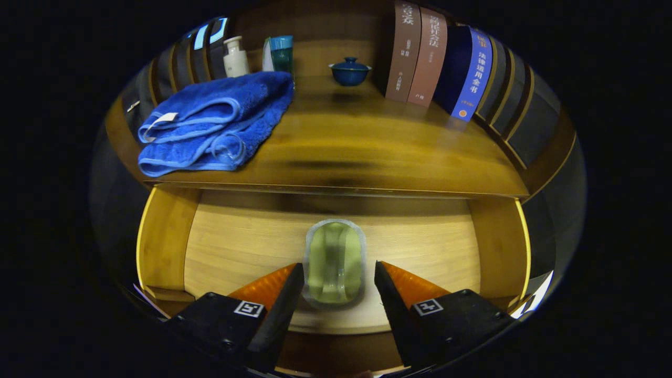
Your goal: Pull open the drawer, take out the items inside it, and place them on the countertop above the cabinet.
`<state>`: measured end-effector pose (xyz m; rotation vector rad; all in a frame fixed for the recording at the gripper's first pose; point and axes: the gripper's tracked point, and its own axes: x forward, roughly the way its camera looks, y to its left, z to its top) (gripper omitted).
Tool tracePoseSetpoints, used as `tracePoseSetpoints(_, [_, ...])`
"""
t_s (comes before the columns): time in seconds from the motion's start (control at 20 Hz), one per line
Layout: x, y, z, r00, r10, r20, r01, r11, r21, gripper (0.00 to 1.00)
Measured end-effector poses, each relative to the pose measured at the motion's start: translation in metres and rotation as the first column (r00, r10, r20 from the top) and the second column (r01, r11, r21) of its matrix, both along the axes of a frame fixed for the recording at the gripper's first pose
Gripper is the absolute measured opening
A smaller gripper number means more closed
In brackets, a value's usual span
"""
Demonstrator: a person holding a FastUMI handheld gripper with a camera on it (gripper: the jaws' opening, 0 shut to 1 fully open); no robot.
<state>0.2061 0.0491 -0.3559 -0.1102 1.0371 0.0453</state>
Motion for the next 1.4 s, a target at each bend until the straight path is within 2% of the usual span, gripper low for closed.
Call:
tracePoseSetpoints(0.15, [0.007,-0.003,-0.018,0.999,-0.021,-0.025,0.020,0.999,-0.027,0.60])
tracePoseSetpoints(0.25, [0.009,0.008,-0.022,0.999,-0.012,-0.038,0.013,1.000,0.017,0.42])
tracePoseSetpoints(0.35, [0.009,0.010,-0.023,0.999,0.036,-0.029,-0.036,0.999,0.000,0.24])
tracePoseSetpoints(0.4, [0.006,0.011,-0.015,0.999,0.051,-0.016,-0.051,0.999,-0.001,0.24])
tracePoseSetpoints(0.45, [0.006,0.012,-0.025,0.999,0.047,-0.024,-0.046,0.999,0.013,0.15])
tracePoseSetpoints(0.65, [-0.006,0.014,-0.014,0.998,0.020,-0.057,-0.015,0.996,0.084,0.15])
tracePoseSetpoints(0.95, [-0.046,0.023,0.027,0.997,0.030,-0.074,-0.016,0.983,0.181,0.15])
tracePoseSetpoints(1.2, [-0.050,0.022,0.089,0.999,0.037,0.026,-0.042,0.979,0.198,0.15])
tracePoseSetpoints(1.4, [-0.035,0.021,0.139,0.995,0.041,0.090,-0.059,0.975,0.213,0.15])
